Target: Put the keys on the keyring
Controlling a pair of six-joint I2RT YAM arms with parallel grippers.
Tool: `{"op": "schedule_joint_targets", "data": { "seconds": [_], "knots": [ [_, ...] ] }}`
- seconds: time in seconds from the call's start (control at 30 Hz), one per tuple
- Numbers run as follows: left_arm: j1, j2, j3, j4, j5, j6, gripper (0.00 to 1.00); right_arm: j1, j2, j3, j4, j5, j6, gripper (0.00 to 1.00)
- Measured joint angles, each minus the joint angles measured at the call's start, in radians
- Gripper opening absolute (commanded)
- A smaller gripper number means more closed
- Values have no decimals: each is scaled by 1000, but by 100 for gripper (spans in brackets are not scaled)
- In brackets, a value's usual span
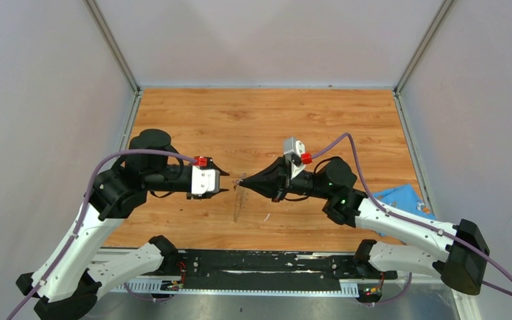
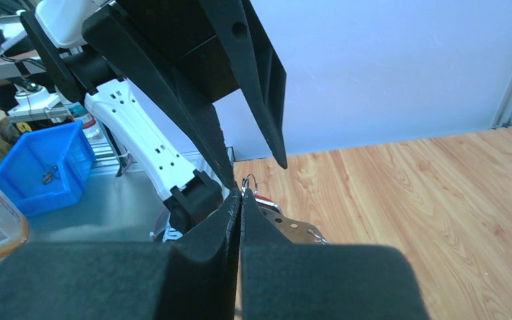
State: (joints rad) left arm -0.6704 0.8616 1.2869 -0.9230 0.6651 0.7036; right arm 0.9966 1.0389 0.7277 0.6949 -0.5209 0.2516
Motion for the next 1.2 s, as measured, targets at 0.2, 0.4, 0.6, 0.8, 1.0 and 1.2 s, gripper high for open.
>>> {"op": "schedule_joint_targets", "data": {
  "seconds": [0.2, 0.4, 0.6, 0.8, 1.0, 1.2],
  "knots": [
    [0, 19, 38, 2, 2, 61, 44, 0, 22, 1, 59, -33, 39, 0],
    [0, 12, 38, 2, 15, 96, 32, 0, 32, 27, 47, -60, 40, 0],
    [0, 6, 25, 1, 51, 104, 24, 0, 33, 32, 45, -60, 40, 0],
    [0, 6, 26, 1, 81, 90, 26, 0, 42, 33, 38, -61, 40, 0],
    [0, 7, 25, 1, 93, 71, 15, 0, 47, 49, 31, -63, 40, 0],
    [0, 14, 21, 1, 89, 75, 0, 0, 47, 51, 16, -65, 39, 0]
  ]
}}
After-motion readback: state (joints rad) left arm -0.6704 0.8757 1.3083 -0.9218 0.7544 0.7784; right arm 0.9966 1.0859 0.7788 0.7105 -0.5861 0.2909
